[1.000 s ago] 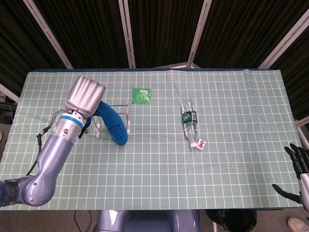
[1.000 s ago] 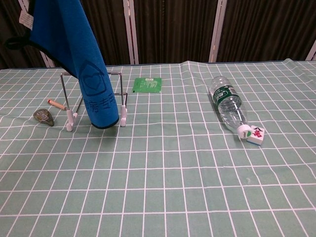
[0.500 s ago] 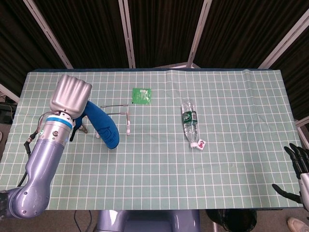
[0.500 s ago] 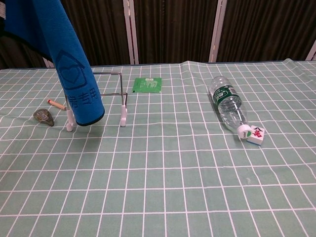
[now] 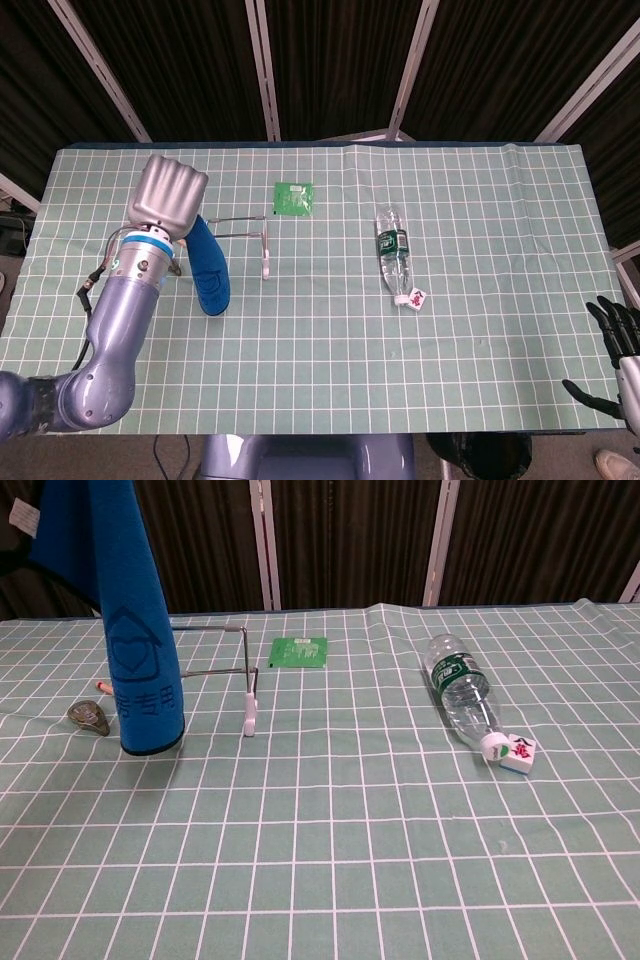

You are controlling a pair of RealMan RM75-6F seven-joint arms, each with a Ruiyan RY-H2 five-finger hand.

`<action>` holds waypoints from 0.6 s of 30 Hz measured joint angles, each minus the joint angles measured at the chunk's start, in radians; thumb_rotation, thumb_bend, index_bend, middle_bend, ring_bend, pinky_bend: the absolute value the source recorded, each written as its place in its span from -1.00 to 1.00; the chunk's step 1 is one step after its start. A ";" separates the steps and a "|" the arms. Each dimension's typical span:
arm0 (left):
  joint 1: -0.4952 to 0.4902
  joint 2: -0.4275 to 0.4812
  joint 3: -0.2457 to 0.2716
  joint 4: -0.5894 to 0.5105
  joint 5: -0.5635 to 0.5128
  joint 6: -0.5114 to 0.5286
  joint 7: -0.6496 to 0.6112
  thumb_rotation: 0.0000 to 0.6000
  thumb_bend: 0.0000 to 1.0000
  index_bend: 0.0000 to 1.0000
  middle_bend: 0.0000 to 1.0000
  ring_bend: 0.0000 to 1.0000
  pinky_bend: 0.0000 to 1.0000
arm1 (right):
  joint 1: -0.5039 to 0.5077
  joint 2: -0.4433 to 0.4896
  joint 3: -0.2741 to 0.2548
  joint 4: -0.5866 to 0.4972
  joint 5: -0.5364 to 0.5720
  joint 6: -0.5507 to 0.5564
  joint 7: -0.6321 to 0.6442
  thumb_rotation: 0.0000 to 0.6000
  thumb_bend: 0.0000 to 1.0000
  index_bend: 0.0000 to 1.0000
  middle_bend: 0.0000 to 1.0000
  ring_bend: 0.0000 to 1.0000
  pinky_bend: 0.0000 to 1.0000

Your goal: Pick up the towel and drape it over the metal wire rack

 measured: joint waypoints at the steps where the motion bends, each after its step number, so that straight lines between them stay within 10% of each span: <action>1: 0.000 -0.017 0.005 0.018 0.010 -0.001 -0.002 1.00 0.71 0.82 0.92 0.89 1.00 | 0.001 -0.001 0.001 0.000 0.003 -0.003 -0.002 1.00 -1.00 -1.00 -1.00 -1.00 -1.00; 18: 0.022 -0.254 0.064 0.409 0.067 -0.111 -0.054 1.00 0.72 0.82 0.92 0.89 1.00 | 0.017 -0.018 0.015 0.012 0.064 -0.054 -0.028 1.00 -1.00 -1.00 -1.00 -1.00 -1.00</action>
